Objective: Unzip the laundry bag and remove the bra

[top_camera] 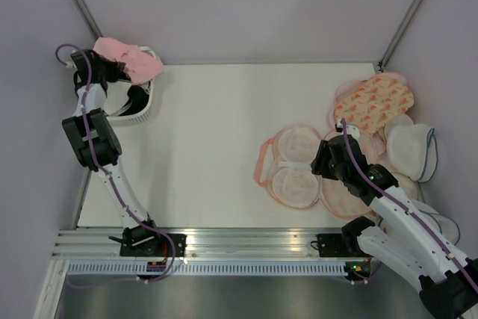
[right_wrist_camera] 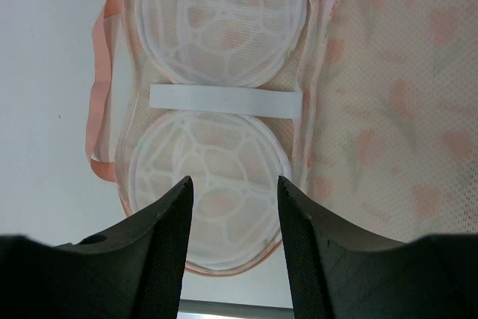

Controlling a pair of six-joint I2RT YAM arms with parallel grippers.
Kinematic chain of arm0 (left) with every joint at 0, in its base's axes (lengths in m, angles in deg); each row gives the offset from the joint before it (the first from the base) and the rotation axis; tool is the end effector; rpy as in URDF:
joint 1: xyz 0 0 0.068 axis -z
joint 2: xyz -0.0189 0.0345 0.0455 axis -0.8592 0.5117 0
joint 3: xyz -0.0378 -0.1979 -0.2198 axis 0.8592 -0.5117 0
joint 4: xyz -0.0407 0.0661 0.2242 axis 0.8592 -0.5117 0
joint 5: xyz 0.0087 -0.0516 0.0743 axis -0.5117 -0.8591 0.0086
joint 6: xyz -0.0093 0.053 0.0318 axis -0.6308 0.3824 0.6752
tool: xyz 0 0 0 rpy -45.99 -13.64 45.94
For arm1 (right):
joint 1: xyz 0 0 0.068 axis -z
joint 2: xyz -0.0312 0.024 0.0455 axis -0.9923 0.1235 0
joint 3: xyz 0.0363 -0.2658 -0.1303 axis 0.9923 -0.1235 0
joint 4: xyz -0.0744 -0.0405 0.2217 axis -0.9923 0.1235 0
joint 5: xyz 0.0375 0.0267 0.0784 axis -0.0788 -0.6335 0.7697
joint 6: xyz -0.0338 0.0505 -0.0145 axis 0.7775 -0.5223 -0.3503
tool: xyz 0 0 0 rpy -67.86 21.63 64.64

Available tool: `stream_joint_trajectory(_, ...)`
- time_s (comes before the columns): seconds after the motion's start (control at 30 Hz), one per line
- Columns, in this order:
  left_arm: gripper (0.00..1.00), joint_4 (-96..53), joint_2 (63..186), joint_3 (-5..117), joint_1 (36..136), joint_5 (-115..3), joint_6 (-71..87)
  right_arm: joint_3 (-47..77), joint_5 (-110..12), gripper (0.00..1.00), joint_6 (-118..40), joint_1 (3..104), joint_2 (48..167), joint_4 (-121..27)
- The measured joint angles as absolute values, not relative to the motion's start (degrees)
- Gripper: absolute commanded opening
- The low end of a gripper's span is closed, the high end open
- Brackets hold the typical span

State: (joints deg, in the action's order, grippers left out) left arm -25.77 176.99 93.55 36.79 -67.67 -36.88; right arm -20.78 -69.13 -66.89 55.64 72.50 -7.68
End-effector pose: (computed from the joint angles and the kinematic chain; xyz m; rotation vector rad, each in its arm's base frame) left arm 0.5018 0.1894 0.2928 -1.0447 1.6599 -0.7286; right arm 0.1164 0.0485 0.2716 0.2591 2.3509 0.2730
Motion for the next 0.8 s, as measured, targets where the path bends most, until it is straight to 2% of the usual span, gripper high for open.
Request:
stream_joint_trajectory(0.13, 0.02, -28.7, 177.1, 84.7, 36.4, -61.4, -36.8, -20.8, -68.5, 0.54, -66.5, 55.6, 73.6, -7.9)
stream_joint_trajectory(0.33, 0.02, -28.1, 176.9, 84.9, 36.6, -60.0, -36.7, -20.8, -66.9, 0.54, -66.1, 55.6, 76.4, -9.2)
stream_joint_trajectory(0.4, 0.07, -28.1, 176.8, 84.9, 36.6, -60.0, -36.4, -20.8, -66.6, 0.54, -66.1, 55.6, 76.5, -9.8)
stream_joint_trajectory(0.47, 0.34, -28.2, 176.2, 84.9, 36.6, -60.0, -35.8, -20.8, -66.3, 0.59, -66.1, 55.6, 76.5, -10.6)
stream_joint_trajectory(0.5, 0.56, -28.2, 175.7, 84.9, 36.6, -60.0, -35.5, -20.8, -66.0, 0.66, -66.0, 55.6, 76.5, -10.8)
stream_joint_trajectory(0.57, 0.74, -28.2, 174.0, 84.8, 36.6, -60.0, -35.2, -20.8, -65.8, 0.72, -65.9, 55.6, 76.5, -11.2)
stream_joint_trajectory(0.6, 0.92, -28.1, 172.3, 84.5, 36.5, -59.9, -34.9, -20.8, -65.7, 0.76, -65.7, 55.6, 76.5, -11.4)
stream_joint_trajectory(0.7, 0.98, -28.2, 166.4, 82.4, 36.5, -58.9, -34.8, -20.8, -65.7, 0.81, -65.5, 55.6, 76.3, -11.9)
stream_joint_trajectory(0.8, 1.0, -28.1, 159.2, 79.3, 36.4, -58.1, -34.8, -20.8, -67.6, 0.83, -66.2, 55.6, 75.8, -11.7)
